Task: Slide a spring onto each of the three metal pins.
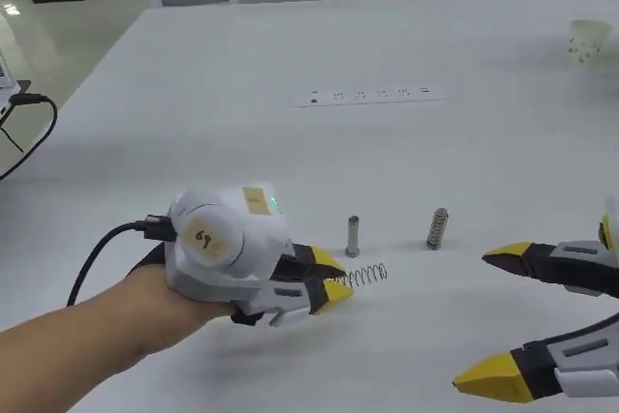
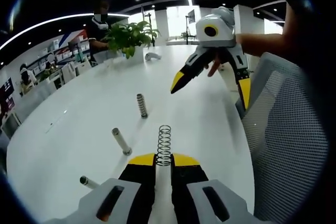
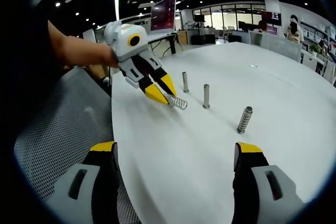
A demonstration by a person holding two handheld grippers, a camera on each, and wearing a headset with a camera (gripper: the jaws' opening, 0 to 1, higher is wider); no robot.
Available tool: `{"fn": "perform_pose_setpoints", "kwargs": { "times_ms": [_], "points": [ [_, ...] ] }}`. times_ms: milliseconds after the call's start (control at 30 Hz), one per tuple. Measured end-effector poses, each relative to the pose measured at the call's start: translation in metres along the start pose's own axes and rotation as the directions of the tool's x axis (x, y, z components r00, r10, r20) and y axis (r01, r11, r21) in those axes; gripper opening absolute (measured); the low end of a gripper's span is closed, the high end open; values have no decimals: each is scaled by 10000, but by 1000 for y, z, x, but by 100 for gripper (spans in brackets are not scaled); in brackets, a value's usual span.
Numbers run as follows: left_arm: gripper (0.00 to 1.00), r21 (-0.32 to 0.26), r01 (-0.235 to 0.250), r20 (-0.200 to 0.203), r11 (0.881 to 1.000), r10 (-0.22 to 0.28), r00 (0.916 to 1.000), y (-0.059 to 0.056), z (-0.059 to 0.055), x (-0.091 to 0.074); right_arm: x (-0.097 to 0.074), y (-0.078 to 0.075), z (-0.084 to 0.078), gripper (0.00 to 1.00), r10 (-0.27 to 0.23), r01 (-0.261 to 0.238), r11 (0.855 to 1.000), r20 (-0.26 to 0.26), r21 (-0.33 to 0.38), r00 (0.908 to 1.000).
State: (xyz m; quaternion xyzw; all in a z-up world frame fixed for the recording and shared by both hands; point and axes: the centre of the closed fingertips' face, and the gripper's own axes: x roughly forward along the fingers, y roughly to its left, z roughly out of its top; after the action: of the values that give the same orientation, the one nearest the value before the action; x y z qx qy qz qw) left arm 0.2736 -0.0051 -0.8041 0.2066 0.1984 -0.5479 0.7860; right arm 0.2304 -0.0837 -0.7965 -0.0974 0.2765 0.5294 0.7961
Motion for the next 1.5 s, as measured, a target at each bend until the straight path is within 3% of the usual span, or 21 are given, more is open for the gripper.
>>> {"fn": "perform_pose_setpoints", "kwargs": {
  "times_ms": [600,1000,1500],
  "points": [
    [2,147,251,418,9996,-257,9988,-10,0,-20,22,9,21,67,981,-1000,9927,-317,-668,9947],
    [2,202,707,1122,9973,-726,9910,-23,10,-28,36,23,29,49,1692,-1769,9775,-741,-1148,9828],
    [2,450,962,1567,9943,-1021,9823,-33,20,-32,42,35,33,32,2306,-2399,9624,-835,-1274,9695]
  ]
}}
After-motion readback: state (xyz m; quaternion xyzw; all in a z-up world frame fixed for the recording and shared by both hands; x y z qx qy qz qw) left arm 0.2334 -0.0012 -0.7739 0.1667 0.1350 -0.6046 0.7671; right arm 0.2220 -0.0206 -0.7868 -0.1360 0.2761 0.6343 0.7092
